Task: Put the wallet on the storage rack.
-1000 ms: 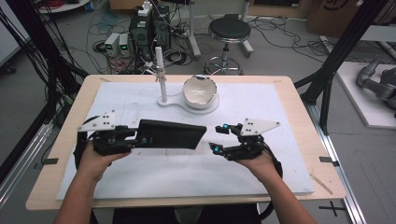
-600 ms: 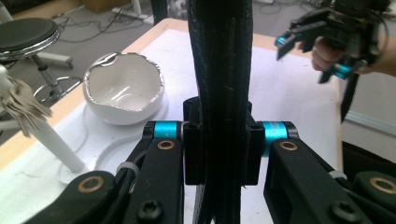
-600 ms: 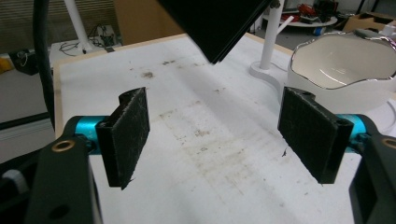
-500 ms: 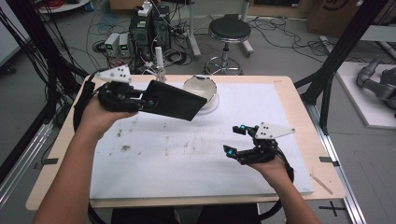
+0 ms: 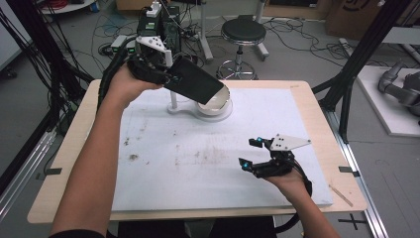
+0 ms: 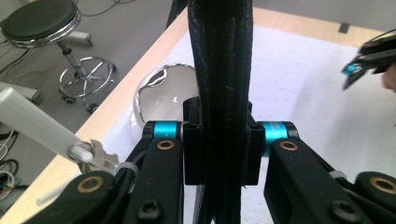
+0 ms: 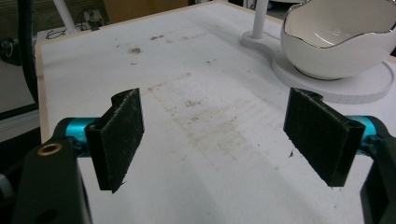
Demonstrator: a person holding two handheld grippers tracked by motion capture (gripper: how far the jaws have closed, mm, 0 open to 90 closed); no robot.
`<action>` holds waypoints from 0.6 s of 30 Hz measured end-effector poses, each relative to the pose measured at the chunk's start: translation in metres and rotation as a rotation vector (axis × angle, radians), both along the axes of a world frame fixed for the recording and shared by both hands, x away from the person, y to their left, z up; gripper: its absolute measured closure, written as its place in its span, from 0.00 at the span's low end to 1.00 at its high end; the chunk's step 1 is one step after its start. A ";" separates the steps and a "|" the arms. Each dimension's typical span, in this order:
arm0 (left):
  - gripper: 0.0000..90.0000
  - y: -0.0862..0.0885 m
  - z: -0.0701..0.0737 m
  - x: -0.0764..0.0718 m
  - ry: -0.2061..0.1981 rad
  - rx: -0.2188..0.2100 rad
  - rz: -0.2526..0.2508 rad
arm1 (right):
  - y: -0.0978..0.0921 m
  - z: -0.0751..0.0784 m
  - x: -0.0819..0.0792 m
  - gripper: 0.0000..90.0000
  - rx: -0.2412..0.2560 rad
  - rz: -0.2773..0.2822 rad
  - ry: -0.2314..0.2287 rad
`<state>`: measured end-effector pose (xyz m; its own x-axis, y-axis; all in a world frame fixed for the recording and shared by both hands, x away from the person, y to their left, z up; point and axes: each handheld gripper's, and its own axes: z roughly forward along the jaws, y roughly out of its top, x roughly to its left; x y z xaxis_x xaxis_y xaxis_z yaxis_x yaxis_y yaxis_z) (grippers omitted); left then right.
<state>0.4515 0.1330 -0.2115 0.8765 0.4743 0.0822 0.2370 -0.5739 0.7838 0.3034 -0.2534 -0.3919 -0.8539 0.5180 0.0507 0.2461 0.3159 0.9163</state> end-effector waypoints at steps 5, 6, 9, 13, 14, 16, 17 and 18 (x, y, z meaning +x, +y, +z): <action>0.84 -0.015 -0.004 0.022 0.012 0.059 0.013 | -0.002 -0.002 0.000 0.23 0.001 -0.005 0.010; 0.84 -0.018 -0.006 0.025 0.015 0.061 0.011 | -0.002 -0.003 0.000 0.23 0.000 -0.004 0.014; 0.84 -0.030 -0.013 0.037 0.043 0.083 0.009 | -0.003 -0.004 0.000 0.23 -0.001 -0.005 0.016; 0.84 -0.043 -0.025 0.050 0.068 0.127 0.011 | -0.005 -0.005 0.001 0.23 0.002 -0.006 0.018; 0.84 -0.046 -0.029 0.054 0.075 0.134 0.015 | -0.006 -0.005 0.001 0.23 0.003 -0.004 0.017; 0.84 -0.050 -0.033 0.059 0.088 0.148 0.018 | -0.007 -0.005 0.002 0.23 0.004 -0.006 0.018; 0.84 -0.052 -0.036 0.062 0.097 0.155 0.023 | -0.007 -0.005 0.003 0.23 0.005 -0.007 0.020; 0.84 -0.055 -0.038 0.065 0.104 0.159 0.026 | -0.008 -0.005 0.003 0.23 0.008 -0.006 0.025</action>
<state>0.5167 0.0782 -0.2493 0.8719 0.4849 0.0679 0.3280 -0.6815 0.6542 0.3066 -0.2609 -0.3972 -0.8490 0.5230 0.0759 0.2709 0.3074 0.9122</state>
